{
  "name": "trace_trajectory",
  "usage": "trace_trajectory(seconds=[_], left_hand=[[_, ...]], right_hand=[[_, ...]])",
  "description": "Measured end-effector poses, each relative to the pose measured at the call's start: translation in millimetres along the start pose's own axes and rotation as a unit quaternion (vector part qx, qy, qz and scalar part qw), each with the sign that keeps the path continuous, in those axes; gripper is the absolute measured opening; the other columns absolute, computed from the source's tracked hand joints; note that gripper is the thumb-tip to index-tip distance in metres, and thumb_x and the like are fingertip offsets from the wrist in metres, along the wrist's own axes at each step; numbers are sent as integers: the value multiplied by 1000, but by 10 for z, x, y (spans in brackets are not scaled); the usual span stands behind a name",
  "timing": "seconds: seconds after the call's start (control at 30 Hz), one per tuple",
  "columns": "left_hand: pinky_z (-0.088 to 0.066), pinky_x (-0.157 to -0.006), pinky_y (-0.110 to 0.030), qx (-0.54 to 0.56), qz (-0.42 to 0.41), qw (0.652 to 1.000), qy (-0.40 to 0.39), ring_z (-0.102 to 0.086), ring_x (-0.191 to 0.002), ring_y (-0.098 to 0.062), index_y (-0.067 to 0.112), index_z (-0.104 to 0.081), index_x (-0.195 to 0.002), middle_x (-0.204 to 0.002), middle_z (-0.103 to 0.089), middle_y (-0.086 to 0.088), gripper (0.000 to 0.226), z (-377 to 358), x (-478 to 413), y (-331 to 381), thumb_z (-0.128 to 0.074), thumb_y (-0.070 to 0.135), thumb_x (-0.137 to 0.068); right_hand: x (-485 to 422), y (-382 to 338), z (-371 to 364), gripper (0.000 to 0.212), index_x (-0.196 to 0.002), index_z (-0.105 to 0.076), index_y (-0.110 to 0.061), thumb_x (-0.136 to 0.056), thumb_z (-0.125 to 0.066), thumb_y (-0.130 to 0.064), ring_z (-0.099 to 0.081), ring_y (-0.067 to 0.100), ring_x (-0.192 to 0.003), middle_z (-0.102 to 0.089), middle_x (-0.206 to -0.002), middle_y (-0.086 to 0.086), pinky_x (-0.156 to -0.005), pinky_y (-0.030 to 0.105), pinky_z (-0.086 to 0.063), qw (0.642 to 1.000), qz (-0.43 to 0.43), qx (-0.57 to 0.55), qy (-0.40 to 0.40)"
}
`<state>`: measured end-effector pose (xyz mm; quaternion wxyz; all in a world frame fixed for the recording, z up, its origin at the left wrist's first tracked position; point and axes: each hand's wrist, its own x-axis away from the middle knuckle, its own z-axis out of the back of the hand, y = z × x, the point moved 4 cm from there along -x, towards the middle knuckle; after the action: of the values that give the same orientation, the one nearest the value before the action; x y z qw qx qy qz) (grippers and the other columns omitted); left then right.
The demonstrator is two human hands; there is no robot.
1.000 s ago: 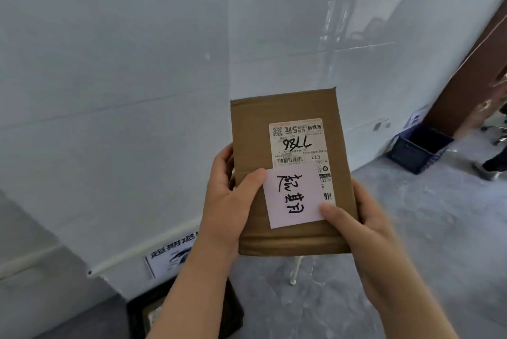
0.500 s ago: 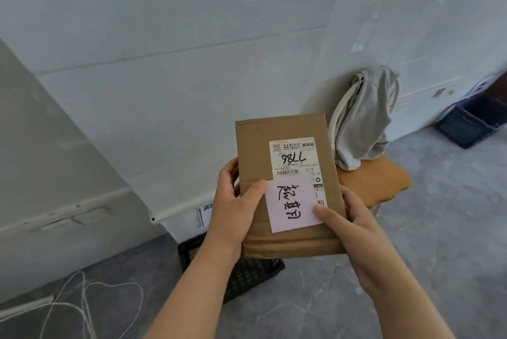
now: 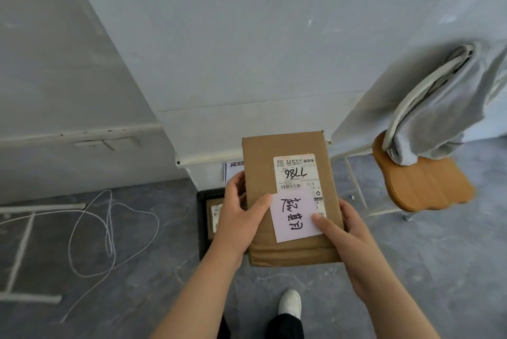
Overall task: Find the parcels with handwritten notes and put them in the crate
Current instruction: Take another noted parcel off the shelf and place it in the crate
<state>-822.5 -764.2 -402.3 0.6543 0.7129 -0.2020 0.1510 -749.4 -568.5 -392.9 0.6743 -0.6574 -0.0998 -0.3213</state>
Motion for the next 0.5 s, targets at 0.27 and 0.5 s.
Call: trace_trajectory(seconds=[0.27, 0.5], left_hand=[[-58, -93, -36, -13, 37, 998, 40, -62, -114, -5, 47, -41, -131, -128, -61, 18, 59, 222, -507, -907, -74, 28, -86], [-56, -86, -27, -26, 42, 998, 45, -60, -114, -2, 44, -39, -136, -129, -59, 17, 61, 463, -1245, -1906, -73, 32, -87]], right_hand=[[-731, 768, -237, 44, -124, -59, -38, -85, -75, -29, -71, 14, -101, -76, -110, -10, -77, 31, -52, 999, -30, 27, -31], [-1594, 1710, -536, 42, -123, -60, -40, -85, -75, -29, -70, 16, -103, -76, -110, -10, -81, 35, -53, 998, -34, 41, -39]])
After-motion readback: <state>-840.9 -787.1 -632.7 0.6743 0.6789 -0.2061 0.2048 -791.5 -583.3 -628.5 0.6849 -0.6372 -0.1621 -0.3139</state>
